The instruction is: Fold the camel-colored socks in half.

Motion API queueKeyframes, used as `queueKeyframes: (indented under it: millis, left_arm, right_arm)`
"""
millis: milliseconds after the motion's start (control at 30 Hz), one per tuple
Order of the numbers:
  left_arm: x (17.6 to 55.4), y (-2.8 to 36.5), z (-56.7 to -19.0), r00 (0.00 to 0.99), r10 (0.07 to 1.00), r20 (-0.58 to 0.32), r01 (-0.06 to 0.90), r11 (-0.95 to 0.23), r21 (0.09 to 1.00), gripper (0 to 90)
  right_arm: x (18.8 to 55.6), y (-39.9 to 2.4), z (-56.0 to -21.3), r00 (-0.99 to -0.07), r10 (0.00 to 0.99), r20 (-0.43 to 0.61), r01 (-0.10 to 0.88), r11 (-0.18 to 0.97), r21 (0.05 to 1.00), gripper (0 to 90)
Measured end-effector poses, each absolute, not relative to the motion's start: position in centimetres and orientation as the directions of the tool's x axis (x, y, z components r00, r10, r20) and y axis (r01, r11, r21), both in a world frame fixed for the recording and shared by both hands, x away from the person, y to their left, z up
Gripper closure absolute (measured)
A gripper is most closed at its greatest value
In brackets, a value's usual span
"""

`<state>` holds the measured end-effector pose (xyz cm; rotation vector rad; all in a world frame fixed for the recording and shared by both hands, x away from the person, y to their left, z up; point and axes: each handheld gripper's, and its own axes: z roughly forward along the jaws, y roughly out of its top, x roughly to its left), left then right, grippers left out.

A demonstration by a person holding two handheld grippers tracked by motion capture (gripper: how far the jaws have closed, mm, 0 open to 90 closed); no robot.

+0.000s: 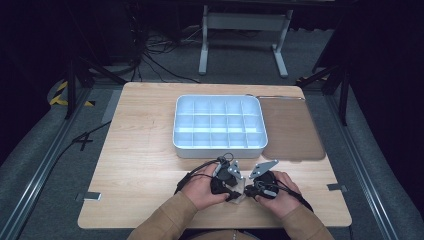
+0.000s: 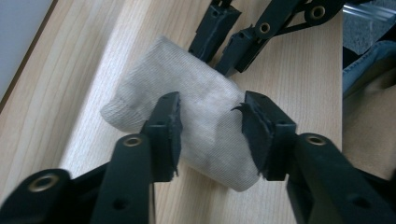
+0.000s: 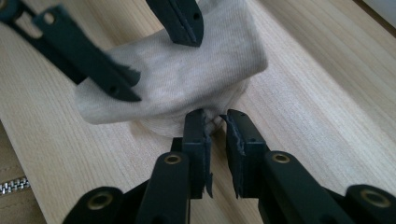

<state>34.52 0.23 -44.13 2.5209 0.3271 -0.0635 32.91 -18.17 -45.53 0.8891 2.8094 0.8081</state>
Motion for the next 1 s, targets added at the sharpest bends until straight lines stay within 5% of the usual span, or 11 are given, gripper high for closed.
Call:
queueKeyframes:
  millis: [1000]
  left_arm:
    - [34.1, 0.4, -45.0, 0.964, 0.243, -0.106, 0.257, -0.763, 0.593, 53.7]
  right_arm:
    - [33.6, -18.7, -44.0, -0.764, 0.626, 0.155, 0.568, 0.539, 0.622, 52.3]
